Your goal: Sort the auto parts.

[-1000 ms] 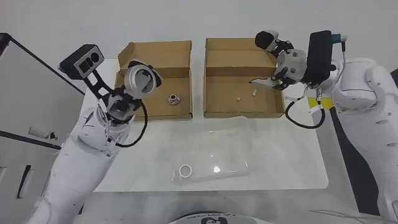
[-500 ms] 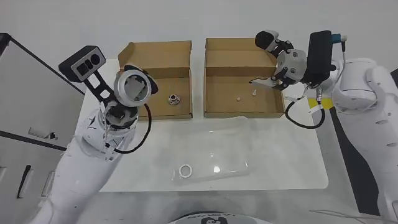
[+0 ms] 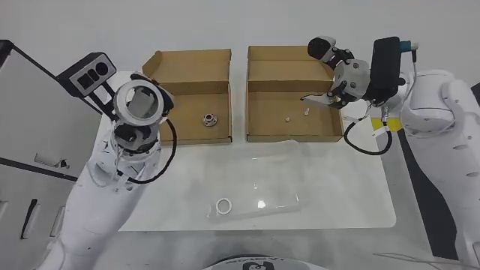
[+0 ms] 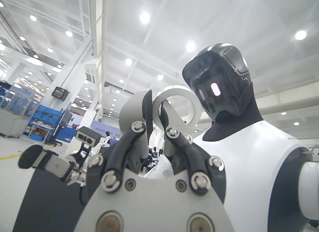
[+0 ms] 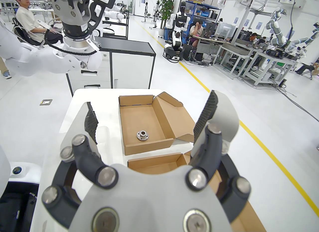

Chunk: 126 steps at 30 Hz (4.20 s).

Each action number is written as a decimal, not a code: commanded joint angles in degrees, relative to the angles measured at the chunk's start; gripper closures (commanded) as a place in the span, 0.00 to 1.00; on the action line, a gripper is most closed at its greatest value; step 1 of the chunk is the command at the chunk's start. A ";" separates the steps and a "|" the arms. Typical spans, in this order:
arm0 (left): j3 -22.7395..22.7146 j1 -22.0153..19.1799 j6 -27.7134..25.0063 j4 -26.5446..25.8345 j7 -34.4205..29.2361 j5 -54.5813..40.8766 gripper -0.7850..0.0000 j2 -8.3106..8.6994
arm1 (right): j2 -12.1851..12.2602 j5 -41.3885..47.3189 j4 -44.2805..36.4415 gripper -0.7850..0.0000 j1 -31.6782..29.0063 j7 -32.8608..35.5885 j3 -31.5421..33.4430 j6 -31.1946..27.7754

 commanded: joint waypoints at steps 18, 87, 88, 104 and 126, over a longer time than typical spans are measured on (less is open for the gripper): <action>0.38 1.18 0.78 -1.61 4.56 -0.28 1.00 -1.52 | 0.00 0.00 0.00 0.00 0.00 0.00 0.00 0.00; 2.83 -17.40 63.56 11.17 -40.14 61.20 1.00 0.06 | 0.00 0.00 0.00 0.00 0.00 0.00 0.00 0.00; 3.70 -17.82 63.25 11.46 -41.19 62.58 1.00 0.05 | 0.00 0.00 0.00 0.00 0.00 0.00 0.00 0.00; 9.14 -20.93 54.44 14.38 -55.40 76.89 1.00 0.62 | 0.00 0.00 0.00 0.00 0.00 0.00 0.00 0.00; 9.42 -20.68 54.53 14.83 -56.23 77.92 1.00 0.57 | 0.00 0.00 0.00 0.00 0.00 0.00 0.00 0.00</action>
